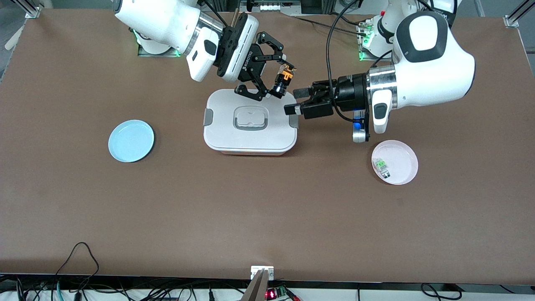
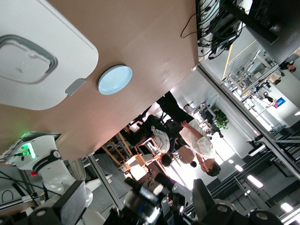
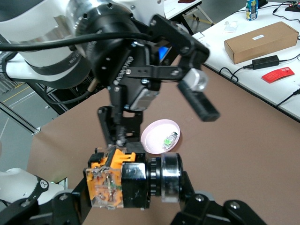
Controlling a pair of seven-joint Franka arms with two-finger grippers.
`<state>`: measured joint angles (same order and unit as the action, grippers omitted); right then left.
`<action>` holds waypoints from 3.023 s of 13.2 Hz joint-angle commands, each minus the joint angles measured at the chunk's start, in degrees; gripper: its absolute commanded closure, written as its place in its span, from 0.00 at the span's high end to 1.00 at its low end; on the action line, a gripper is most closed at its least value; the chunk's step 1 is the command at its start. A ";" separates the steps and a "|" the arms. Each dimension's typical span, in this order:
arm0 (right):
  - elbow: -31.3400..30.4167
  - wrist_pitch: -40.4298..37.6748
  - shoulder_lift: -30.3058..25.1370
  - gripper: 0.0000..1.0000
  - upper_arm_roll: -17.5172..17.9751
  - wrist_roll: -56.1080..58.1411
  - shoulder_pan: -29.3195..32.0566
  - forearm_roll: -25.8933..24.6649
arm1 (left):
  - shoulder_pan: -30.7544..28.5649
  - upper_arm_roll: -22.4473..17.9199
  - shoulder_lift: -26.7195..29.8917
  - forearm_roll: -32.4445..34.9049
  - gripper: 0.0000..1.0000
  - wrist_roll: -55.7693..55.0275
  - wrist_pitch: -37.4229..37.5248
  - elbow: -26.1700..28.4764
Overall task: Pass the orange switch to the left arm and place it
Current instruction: 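Grasp the orange switch with the left gripper from the right gripper, then open the right gripper and withdraw while the left gripper carries the switch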
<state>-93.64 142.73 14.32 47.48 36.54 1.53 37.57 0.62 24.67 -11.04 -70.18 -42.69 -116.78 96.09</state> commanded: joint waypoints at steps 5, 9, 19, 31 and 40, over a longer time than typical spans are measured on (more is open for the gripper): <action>-0.40 0.88 -0.26 0.00 1.12 0.46 0.85 1.36 | -0.27 1.08 3.22 -1.37 0.92 1.29 4.45 2.61; -0.40 0.88 -0.26 0.00 1.12 0.46 0.85 1.36 | -0.44 1.26 3.22 -1.28 0.39 1.12 4.45 3.05; -0.31 0.79 -0.35 0.00 1.03 0.55 0.85 1.36 | -2.99 0.38 3.31 -1.19 0.00 2.61 8.06 2.96; 0.04 0.26 -0.35 1.00 1.12 -4.02 0.85 1.19 | -3.96 -3.13 3.31 -1.01 0.00 2.61 11.48 2.96; -0.31 -12.27 -0.43 1.00 -9.30 -5.61 1.02 0.14 | -5.19 -7.53 3.13 9.49 0.00 7.69 19.74 3.40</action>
<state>-93.71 135.62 14.78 42.58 31.93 2.11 38.74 -4.27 17.67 -9.34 -65.55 -37.81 -98.86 98.06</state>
